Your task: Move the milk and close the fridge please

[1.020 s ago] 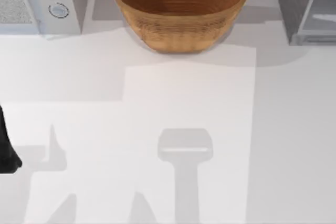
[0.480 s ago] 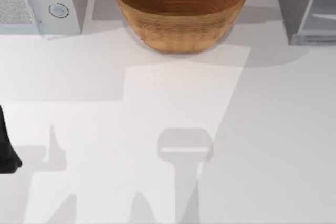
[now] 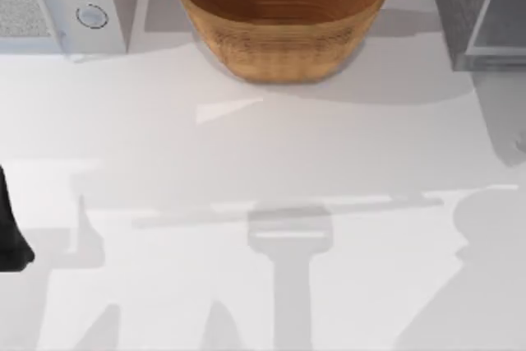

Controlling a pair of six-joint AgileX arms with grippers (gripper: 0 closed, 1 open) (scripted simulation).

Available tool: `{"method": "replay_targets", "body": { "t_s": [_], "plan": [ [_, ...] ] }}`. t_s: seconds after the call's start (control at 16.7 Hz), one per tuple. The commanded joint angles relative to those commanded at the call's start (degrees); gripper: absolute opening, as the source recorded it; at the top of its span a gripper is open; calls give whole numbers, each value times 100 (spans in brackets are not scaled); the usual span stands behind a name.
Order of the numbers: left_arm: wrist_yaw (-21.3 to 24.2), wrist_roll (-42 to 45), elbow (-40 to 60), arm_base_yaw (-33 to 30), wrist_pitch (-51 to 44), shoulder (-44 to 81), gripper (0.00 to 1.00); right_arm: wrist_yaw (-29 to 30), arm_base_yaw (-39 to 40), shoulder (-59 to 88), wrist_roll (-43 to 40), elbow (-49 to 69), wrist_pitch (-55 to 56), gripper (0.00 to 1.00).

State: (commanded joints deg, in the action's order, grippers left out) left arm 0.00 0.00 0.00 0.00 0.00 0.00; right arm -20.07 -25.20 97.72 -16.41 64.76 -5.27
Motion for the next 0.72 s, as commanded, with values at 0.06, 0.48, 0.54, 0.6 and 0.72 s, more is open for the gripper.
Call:
{"method": "replay_targets", "body": {
  "t_s": [0.06, 0.48, 0.54, 0.6, 0.72],
  "plan": [
    [0, 0, 0, 0, 0, 0, 100, 141, 261, -55, 129, -79, 77, 100],
    [0, 0, 0, 0, 0, 0, 100, 1763, 2250, -478, 1479, -653, 764, 100],
    [0, 0, 0, 0, 0, 0, 100, 1863, 2350, -502, 1571, -745, 809, 100],
    [0, 0, 0, 0, 0, 0, 100, 1896, 2385, -506, 1606, -777, 828, 100],
    [0, 0, 0, 0, 0, 0, 100, 1896, 2385, -506, 1606, -777, 828, 100]
  ]
}}
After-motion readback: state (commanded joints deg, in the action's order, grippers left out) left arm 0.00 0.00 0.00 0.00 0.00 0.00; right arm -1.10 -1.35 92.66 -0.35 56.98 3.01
